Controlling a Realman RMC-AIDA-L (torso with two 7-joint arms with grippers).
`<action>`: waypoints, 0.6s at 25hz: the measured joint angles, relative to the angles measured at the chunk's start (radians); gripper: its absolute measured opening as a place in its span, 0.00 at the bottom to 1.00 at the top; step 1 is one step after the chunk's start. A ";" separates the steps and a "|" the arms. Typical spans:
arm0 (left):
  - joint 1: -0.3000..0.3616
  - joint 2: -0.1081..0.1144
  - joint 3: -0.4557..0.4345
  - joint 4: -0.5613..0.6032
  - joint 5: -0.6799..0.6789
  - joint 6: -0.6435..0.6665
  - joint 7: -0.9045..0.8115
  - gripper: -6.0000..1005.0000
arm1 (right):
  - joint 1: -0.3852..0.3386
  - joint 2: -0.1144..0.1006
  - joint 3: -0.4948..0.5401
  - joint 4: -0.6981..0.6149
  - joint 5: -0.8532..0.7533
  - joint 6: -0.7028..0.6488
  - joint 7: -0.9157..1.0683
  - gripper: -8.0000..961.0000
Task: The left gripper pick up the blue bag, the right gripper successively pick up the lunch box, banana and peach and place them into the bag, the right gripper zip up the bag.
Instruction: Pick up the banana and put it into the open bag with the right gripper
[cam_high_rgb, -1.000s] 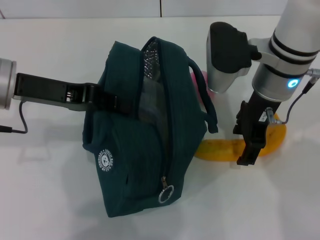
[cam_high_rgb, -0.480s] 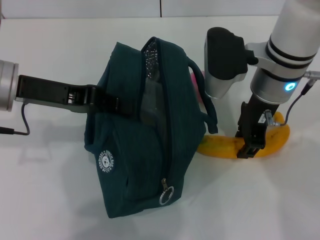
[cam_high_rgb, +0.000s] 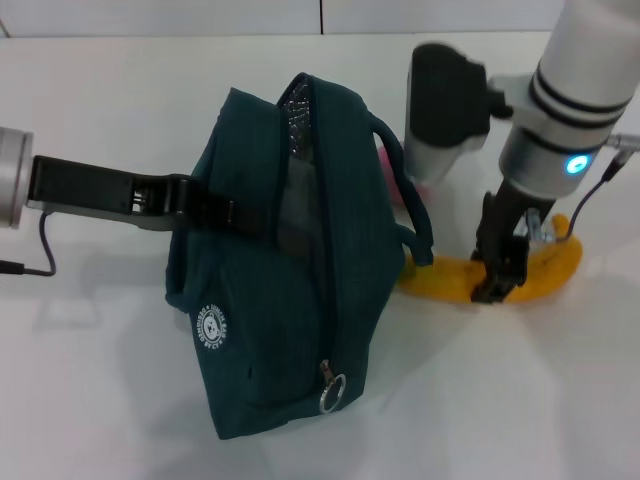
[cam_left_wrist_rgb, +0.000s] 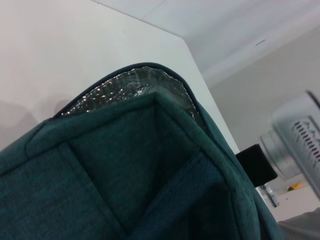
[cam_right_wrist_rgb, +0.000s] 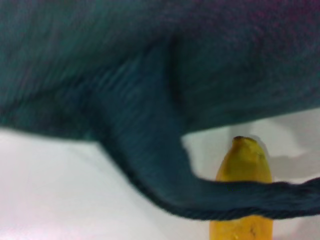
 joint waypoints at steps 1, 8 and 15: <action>0.002 0.001 0.000 0.000 -0.001 0.001 0.000 0.04 | -0.005 -0.006 0.011 -0.023 -0.005 -0.005 0.015 0.43; 0.008 0.004 0.000 0.008 -0.007 0.003 0.000 0.04 | -0.075 -0.006 0.285 -0.193 -0.135 -0.110 0.050 0.43; 0.016 0.010 -0.007 0.009 -0.068 0.029 0.000 0.04 | -0.125 -0.012 0.612 -0.297 -0.109 -0.152 0.062 0.44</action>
